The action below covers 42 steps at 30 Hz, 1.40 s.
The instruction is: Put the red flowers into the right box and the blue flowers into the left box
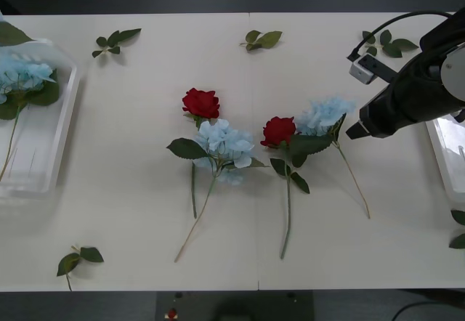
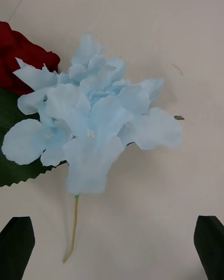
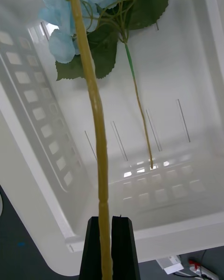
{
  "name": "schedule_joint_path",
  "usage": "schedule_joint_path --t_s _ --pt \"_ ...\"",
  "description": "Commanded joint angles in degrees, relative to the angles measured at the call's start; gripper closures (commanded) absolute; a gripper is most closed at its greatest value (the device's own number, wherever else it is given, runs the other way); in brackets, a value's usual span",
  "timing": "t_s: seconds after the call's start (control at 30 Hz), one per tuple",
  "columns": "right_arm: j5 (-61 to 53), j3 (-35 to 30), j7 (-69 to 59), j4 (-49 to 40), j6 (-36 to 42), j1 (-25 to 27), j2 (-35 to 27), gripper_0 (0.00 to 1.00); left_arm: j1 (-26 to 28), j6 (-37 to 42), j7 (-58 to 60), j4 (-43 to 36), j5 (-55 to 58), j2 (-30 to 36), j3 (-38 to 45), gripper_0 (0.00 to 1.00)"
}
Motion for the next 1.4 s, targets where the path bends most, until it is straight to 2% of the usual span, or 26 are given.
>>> schedule_joint_path --t_s 0.03,0.37,0.63,0.9,0.93,0.97,1.03,1.07,1.4 --pt "0.45 2.51 1.00 1.60 -3.62 -0.51 -0.35 0.00 0.23 -1.19 2.75 -0.79 -0.83 1.59 -1.49 1.00" --pt "2.38 8.84 1.08 3.98 -10.83 -0.51 -0.17 0.00 0.40 -6.11 9.08 -0.70 -3.56 1.33 -9.14 1.00" --pt "2.65 10.42 1.35 5.47 -12.50 -0.51 0.53 0.00 0.40 -6.37 9.35 -0.70 -10.24 -1.84 -9.14 1.00" --pt "5.02 15.52 1.08 7.23 -18.21 -0.51 1.06 0.00 0.40 -7.08 9.87 -0.70 -15.69 -3.24 -9.14 1.00" --pt "5.19 15.96 1.08 7.32 -18.83 -0.51 1.15 0.00 0.40 -7.16 9.87 -0.70 -15.77 -3.24 -9.14 0.95" --pt "5.28 16.48 1.08 7.49 -19.27 -0.51 1.23 0.00 0.40 -7.25 9.87 -0.70 -15.77 -3.24 -9.14 0.72" --pt "5.81 17.19 1.08 7.93 -19.97 -0.51 1.76 0.00 0.40 -7.25 9.87 -0.70 -15.86 -3.24 -9.14 0.15" --pt "6.16 17.28 1.08 8.02 -19.88 -0.51 2.02 0.00 0.40 -7.25 9.87 -0.70 -15.86 -3.24 -9.14 0.00" --pt "8.01 17.36 1.35 10.39 -19.88 -0.42 5.54 0.00 0.40 -4.53 8.55 -5.27 -8.57 -3.24 -6.86 0.00"
